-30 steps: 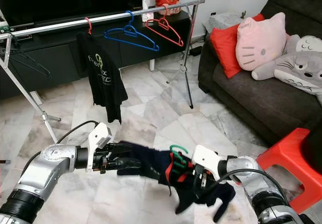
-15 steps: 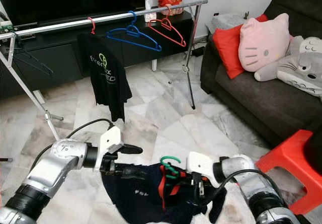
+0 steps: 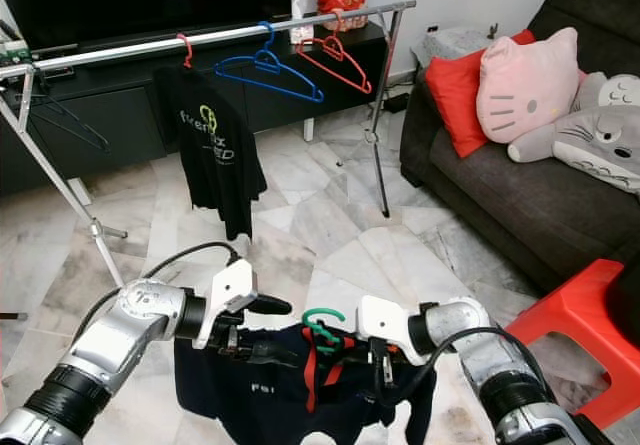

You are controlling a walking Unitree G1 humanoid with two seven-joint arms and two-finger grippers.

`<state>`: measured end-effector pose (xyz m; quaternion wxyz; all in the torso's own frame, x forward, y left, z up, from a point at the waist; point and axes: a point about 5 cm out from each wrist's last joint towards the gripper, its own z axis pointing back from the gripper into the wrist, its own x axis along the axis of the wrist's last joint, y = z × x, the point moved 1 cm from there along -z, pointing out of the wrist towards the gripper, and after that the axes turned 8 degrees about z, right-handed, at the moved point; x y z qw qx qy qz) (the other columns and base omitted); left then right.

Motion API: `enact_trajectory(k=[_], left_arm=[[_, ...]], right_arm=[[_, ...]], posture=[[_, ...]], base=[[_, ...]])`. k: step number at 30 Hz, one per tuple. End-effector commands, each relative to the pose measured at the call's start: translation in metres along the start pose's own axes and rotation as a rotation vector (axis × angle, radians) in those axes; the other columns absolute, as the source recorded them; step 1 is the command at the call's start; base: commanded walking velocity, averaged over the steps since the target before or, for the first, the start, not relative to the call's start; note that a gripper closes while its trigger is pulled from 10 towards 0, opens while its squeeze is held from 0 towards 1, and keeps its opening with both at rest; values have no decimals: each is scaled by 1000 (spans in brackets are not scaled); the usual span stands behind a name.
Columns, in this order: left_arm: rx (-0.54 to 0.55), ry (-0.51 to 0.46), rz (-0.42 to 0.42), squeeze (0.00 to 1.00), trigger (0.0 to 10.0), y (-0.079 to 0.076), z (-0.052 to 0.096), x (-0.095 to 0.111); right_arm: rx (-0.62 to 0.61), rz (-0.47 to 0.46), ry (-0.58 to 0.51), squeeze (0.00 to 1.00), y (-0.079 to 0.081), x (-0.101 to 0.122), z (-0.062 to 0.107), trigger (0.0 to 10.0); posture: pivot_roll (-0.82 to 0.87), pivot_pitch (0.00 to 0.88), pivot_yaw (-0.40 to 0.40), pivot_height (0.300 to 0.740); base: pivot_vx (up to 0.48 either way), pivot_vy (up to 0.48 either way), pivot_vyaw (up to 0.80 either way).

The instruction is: Hang hanger

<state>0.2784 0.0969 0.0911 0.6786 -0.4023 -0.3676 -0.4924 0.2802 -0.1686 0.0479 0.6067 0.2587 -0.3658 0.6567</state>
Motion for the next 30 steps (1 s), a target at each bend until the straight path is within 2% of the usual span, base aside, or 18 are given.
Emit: enact_trajectory(k=[1,13,14,15,16,17,30], left_arm=[[11,22,2,0,10000,2,-3,-5],[21,11,8,0,10000,4,-9,-5],[21,9,9,0,9059,5,-10,-4],[21,9,9,0,9059,5,-10,-4],[18,7,10,0,3843,5,-10,-4],[16,6,11,0,0,5,-10,-4],[-11,-4,16,0,0,2,-13,-4]], right_arm=[[-13,43,-27,0,-10,13,0,0],[-17,47,-43,0,-13,17,-4,0],[-16,47,-44,0,-13,18,-4,0],[-15,47,-45,0,-13,18,-4,0],[-16,47,-45,0,-13,18,-4,0],[-16,47,-46,0,-13,18,-4,0],[-31,46,-50,0,-16,20,-4,0]], posture=[[-134,0,-39,740],[-139,0,-39,740],[-138,0,-39,740],[-138,0,-40,740],[-139,0,-40,740],[-139,0,-40,740],[-139,0,-38,740]], base=[[0,0,0],[0,0,0],[0,0,0],[0,0,0],[0,0,0],[0,0,0],[0,0,0]])
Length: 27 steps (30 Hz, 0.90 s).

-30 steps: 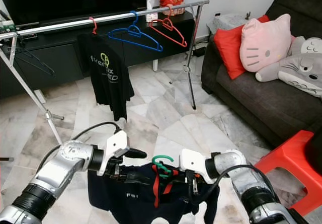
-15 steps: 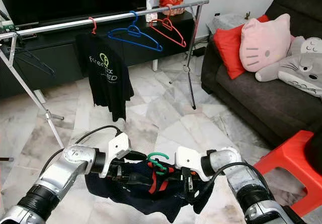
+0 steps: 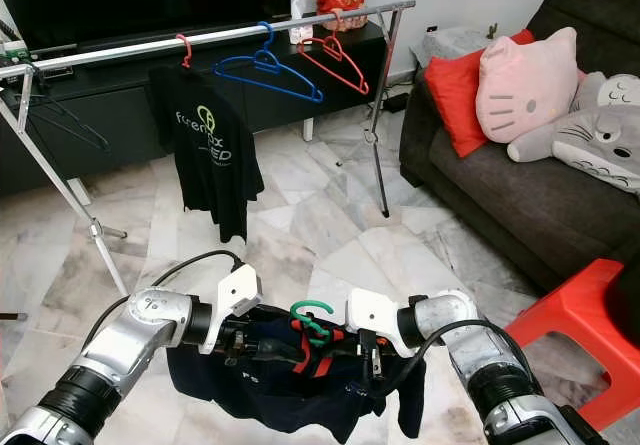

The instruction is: Hang hanger

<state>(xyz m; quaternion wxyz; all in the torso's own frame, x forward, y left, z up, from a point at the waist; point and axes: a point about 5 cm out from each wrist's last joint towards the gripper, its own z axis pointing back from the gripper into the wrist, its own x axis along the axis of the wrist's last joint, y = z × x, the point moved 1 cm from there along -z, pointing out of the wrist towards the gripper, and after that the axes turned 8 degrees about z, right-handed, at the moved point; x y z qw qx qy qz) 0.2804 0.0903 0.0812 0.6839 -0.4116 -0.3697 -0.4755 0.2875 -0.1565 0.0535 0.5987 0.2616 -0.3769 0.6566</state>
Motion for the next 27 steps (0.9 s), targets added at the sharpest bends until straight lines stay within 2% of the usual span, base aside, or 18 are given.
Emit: enact_trajectory(k=[1,26,27], left_arm=[[-19,18,-17,0,0,-1,-3,2],[-37,20,-27,0,0,-4,-6,2],[-37,20,-27,0,0,-4,-7,2]], right_arm=[[-26,32,-27,0,-9,10,2,0],[-41,36,-32,0,-15,14,5,0],[-54,44,-19,0,-16,13,5,2471]], posture=[[-140,0,-38,740],[-142,0,-47,740],[-142,0,-48,740]], base=[[0,0,0],[0,0,0],[0,0,0]])
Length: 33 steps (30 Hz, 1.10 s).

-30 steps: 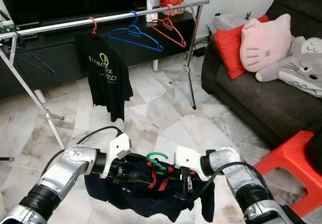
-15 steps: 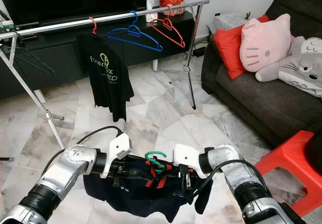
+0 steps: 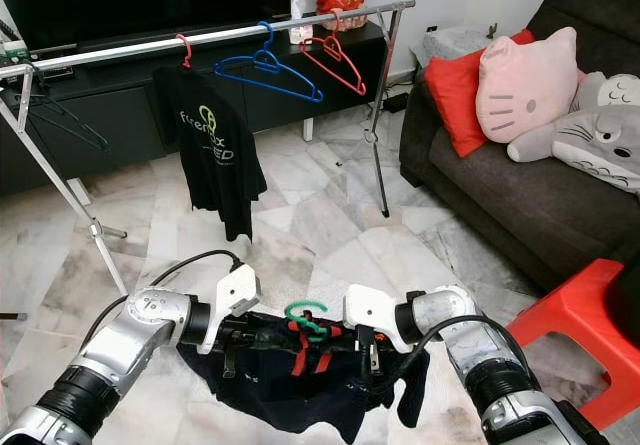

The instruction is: Hang hanger

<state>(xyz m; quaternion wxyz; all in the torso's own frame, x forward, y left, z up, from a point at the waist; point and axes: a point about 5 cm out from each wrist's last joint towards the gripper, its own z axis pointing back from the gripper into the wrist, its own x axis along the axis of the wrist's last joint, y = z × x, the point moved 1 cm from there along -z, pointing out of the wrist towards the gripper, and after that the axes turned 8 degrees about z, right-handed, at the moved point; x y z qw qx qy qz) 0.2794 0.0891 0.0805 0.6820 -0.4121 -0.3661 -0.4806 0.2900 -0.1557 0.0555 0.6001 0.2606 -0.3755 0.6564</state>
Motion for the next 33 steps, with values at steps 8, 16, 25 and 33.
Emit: enact_trajectory(k=[8,16,25,33], left_arm=[[-27,17,-26,0,0,-4,-6,2],[-31,18,-27,0,0,-4,-7,1],[-33,30,-31,0,0,-5,-7,-2],[-11,52,-32,0,0,-3,-6,-9]], right_arm=[[-43,32,-12,1000,-13,10,4,10000],[-30,34,-15,1000,-13,10,5,10000],[6,38,-22,1000,-12,12,8,10000],[60,42,-3,1000,-6,8,16,10000]], posture=[[-140,0,-53,740],[-142,0,-54,740],[-143,0,-56,740],[-146,0,-58,740]], base=[[0,0,0],[0,0,0],[0,0,0],[0,0,0]])
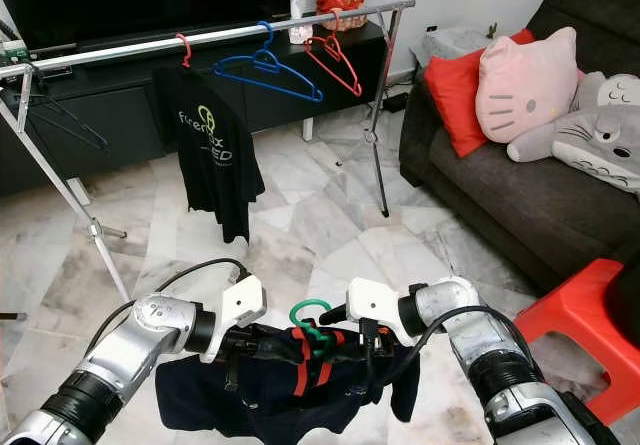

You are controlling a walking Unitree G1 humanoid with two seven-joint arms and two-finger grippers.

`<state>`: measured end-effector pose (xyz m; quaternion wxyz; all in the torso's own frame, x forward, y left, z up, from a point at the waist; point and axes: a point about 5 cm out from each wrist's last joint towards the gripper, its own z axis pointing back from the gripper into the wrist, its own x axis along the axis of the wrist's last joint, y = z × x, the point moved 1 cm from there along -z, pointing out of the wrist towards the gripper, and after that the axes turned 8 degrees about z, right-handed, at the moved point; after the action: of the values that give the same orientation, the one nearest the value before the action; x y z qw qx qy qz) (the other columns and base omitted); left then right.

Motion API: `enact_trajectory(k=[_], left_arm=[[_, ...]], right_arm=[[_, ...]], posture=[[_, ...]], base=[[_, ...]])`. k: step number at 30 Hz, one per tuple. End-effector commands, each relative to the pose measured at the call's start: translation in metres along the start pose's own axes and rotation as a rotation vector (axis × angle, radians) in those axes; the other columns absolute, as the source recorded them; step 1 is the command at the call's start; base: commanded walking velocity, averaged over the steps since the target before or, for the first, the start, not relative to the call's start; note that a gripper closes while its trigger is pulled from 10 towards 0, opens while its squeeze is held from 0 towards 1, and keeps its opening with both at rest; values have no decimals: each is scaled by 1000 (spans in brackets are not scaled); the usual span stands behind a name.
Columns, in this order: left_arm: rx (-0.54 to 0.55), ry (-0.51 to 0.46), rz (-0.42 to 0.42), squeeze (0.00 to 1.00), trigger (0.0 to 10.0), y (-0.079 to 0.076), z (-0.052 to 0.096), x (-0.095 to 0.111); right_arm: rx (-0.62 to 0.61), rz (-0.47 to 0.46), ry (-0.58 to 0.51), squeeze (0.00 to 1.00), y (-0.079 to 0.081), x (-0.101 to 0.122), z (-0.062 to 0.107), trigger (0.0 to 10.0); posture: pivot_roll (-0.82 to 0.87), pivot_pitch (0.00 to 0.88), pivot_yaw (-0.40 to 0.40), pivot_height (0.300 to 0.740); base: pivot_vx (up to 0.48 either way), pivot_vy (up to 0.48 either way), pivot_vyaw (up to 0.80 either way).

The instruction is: Hang hanger

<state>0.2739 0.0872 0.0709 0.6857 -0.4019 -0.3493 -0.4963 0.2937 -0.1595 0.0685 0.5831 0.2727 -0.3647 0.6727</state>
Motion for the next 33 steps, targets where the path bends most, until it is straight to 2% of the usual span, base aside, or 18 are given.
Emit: enact_trajectory(k=[1,13,15,16,17,18,19,21,23,24,25,26,27,28,29,30,31,33], left_arm=[[7,4,-21,0,0,1,-1,-1],[151,-9,14,0,0,15,0,-13],[195,-22,25,0,0,19,1,-17],[259,-31,37,0,0,24,2,-20],[259,-31,37,0,0,24,2,-20],[327,-27,33,0,0,29,4,-24],[395,-36,37,0,0,35,8,-26],[429,-44,32,0,0,37,10,-26],[536,-57,24,0,0,45,17,-26],[572,-63,32,0,0,48,19,-27],[663,-76,20,0,0,54,27,-27],[711,-93,23,0,6980,58,31,-26],[742,-104,26,0,6980,60,34,-26],[767,-118,28,0,9020,62,37,-25],[806,-131,28,0,10000,64,41,-25],[836,-146,31,0,10000,66,44,-25],[889,-174,33,0,10000,68,49,-25],[925,-191,32,0,10000,69,52,-25]], right_arm=[[11,13,9,1000,1,0,7,10000],[-123,-27,-8,1000,-5,-4,30,10000],[-213,-49,-44,1000,-9,-3,36,10000],[-314,-72,-64,1000,-12,-4,42,10000],[-314,-72,-64,1000,-12,-4,42,10000],[-500,-109,-77,1000,-23,-7,50,10000],[-686,-179,-84,4,-32,-13,60,10000],[-795,-230,-78,0,-35,-20,65,10000],[-910,-350,-62,0,-31,-36,68,10000],[-943,-387,-52,0,-28,-42,66,10000],[-985,-467,-50,0,-18,-54,60,10000],[-1011,-510,-41,0,-11,-61,54,10000],[-1028,-537,-34,0,-7,-65,51,10000],[-1050,-569,-22,0,-3,-70,47,10000],[-1069,-611,-1,0,4,-77,42,10000],[-1089,-657,23,0,11,-84,36,10000],[-1125,-761,71,0,27,-97,24,10000],[-1146,-821,109,0,38,-105,16,10000]], posture=[[-146,0,-59,740],[-147,0,-57,740],[-147,0,-57,740],[-149,0,-54,740],[-149,0,-54,740],[-150,0,-53,740],[-148,0,-50,740],[-146,0,-48,740],[-142,0,-42,740],[-142,0,-41,740],[-140,0,-36,740],[-137,0,-31,740],[-137,0,-31,740],[-137,0,-27,740],[-137,0,-22,740],[-137,0,-19,740],[-138,0,-14,740],[-136,0,-8,740]], base=[[0,0,0],[0,0,0],[0,0,0],[0,0,0],[0,0,0],[0,0,0],[0,0,0],[0,0,0],[0,0,0],[0,0,0],[0,0,0],[0,0,0],[0,0,0],[0,0,0],[0,0,0],[0,0,0],[0,0,0],[0,0,0]])
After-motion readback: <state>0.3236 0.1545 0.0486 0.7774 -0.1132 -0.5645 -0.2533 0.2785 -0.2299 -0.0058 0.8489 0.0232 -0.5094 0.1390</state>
